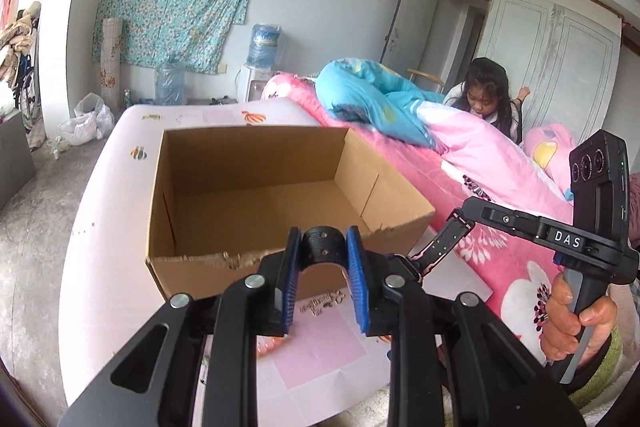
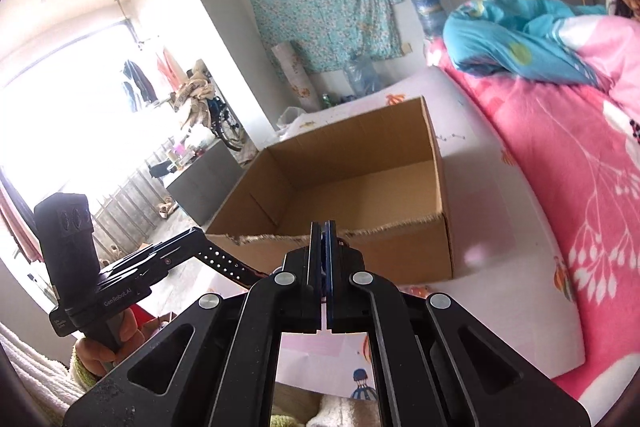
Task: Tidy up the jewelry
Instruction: 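Lift the smartwatch with the right tool and drop it into the box, then move the right tool back to the multicolour bead bracelet, then close the right tool on the multicolour bead bracelet, then carry the bead bracelet with the right tool and release it into the box, then move the right tool back to a small gold ring on the table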
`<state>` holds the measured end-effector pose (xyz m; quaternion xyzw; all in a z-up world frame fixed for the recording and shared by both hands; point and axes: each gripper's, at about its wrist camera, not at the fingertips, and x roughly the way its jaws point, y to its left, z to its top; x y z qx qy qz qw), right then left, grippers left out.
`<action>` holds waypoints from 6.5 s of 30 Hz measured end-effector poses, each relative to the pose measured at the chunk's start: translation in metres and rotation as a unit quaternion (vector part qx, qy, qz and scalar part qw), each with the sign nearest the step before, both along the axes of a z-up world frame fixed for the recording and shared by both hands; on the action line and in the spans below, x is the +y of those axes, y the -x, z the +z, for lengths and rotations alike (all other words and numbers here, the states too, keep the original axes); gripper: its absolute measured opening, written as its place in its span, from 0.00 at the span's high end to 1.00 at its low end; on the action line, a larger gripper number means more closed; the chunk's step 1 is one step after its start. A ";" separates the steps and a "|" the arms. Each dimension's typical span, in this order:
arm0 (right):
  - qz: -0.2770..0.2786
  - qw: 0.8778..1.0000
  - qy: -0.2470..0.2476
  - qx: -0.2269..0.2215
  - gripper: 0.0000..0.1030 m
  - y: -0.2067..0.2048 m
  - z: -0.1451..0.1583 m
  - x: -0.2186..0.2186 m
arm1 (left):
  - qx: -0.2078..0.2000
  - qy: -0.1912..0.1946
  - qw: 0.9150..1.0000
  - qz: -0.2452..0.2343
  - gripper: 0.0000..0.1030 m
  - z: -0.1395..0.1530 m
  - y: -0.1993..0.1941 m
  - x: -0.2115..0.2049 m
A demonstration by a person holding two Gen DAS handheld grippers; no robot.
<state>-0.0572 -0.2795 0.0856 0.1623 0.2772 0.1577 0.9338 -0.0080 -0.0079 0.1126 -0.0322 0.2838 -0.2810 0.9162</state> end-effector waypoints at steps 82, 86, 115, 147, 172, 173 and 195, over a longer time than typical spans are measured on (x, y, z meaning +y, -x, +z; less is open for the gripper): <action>0.135 0.962 0.052 0.231 0.87 -0.094 -0.126 0.132 | 0.118 -0.192 0.969 0.104 0.04 -0.148 -0.007 0.029; 0.132 0.964 0.069 0.222 0.89 -0.093 -0.125 0.139 | 0.092 -0.155 0.978 0.109 0.15 -0.136 -0.009 0.038; 0.129 0.975 0.026 0.177 0.93 -0.074 -0.098 0.099 | 0.076 -0.072 0.993 0.060 0.91 -0.101 -0.006 0.042; 0.102 0.984 0.026 0.145 0.93 -0.185 -0.029 0.100 | 0.010 -0.076 0.997 0.028 0.91 -0.002 -0.119 0.003; 0.122 0.989 -0.003 0.081 0.75 -0.033 -0.031 0.060 | -0.024 -0.050 0.998 0.041 0.55 -0.032 0.001 0.054; 0.121 0.988 -0.002 0.095 0.75 -0.031 -0.040 0.064 | -0.015 -0.052 0.998 0.037 0.53 -0.040 0.004 0.050; 0.094 0.977 0.037 0.188 0.75 -0.035 -0.104 0.100 | 0.058 -0.170 0.983 0.035 0.76 -0.144 -0.028 -0.012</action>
